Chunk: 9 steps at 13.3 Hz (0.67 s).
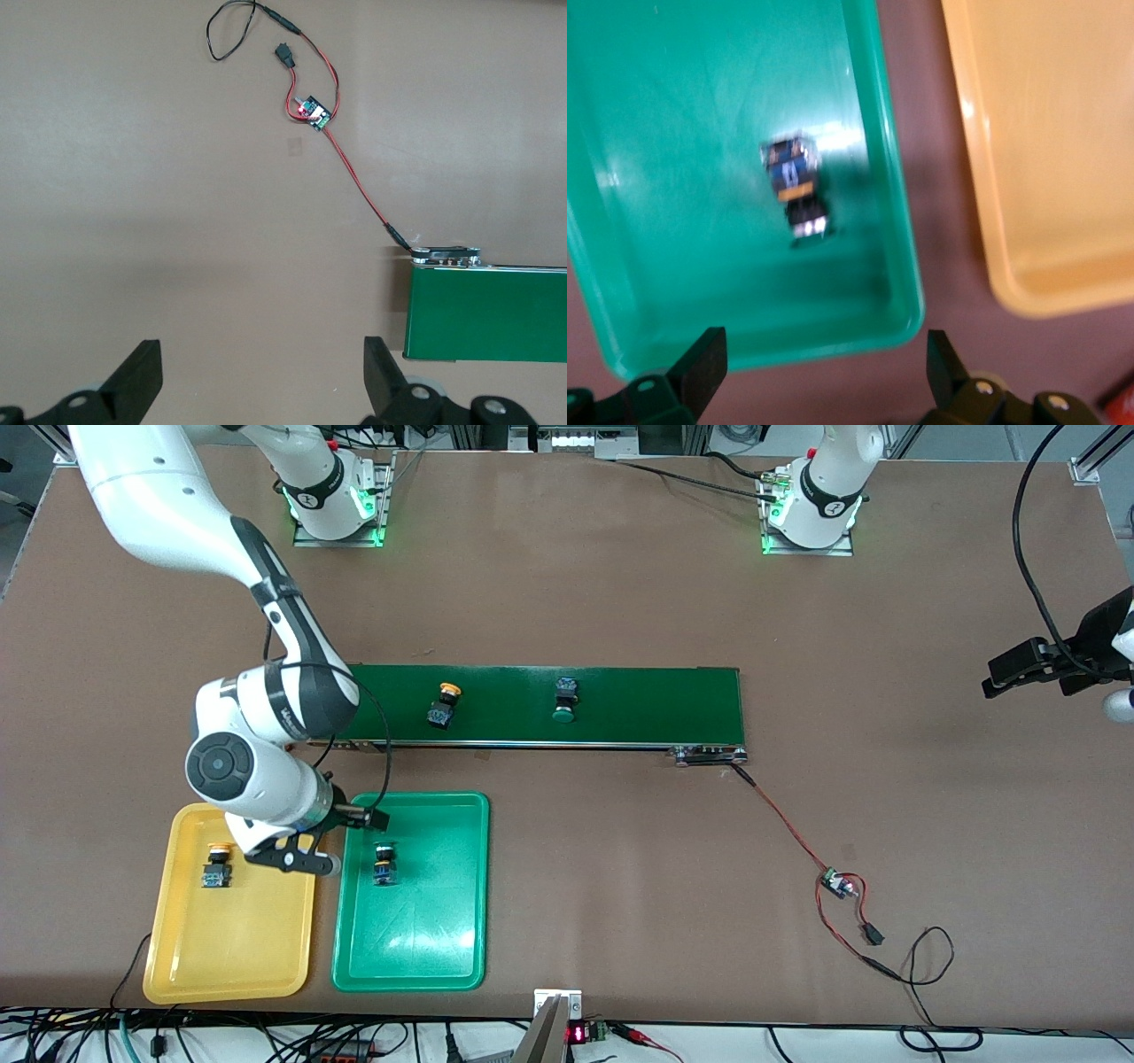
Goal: Sort buttons by color to trays
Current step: 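Move the right gripper back to the belt end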
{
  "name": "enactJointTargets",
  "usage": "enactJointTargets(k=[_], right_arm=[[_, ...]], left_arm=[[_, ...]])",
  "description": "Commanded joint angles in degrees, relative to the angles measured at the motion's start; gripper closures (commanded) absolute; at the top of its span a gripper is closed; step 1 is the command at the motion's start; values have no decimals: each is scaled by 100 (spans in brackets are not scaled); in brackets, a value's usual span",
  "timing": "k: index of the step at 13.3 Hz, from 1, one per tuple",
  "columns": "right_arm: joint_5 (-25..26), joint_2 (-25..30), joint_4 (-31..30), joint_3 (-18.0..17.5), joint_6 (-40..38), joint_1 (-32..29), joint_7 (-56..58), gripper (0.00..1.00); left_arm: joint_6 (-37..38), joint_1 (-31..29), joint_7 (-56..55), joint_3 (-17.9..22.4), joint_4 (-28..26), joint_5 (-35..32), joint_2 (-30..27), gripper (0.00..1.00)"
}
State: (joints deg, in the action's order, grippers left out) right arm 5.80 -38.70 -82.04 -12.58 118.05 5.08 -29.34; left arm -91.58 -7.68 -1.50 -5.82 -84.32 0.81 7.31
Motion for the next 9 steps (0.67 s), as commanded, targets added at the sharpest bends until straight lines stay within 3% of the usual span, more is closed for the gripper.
enactJointTargets(k=[1, 5, 9], right_arm=[[-343, 985, -1268, 10, 16, -34, -387, 0], [-351, 1522, -2243, -121, 173, -7, -1012, 0], [-334, 2102, -3544, -455, 1270, -16, -1179, 0]], left_arm=[[-35, -23, 36, 2, 21, -2, -2, 0], [-35, -23, 36, 2, 21, -2, 7, 0], [-35, -23, 36, 2, 21, -11, 16, 0]])
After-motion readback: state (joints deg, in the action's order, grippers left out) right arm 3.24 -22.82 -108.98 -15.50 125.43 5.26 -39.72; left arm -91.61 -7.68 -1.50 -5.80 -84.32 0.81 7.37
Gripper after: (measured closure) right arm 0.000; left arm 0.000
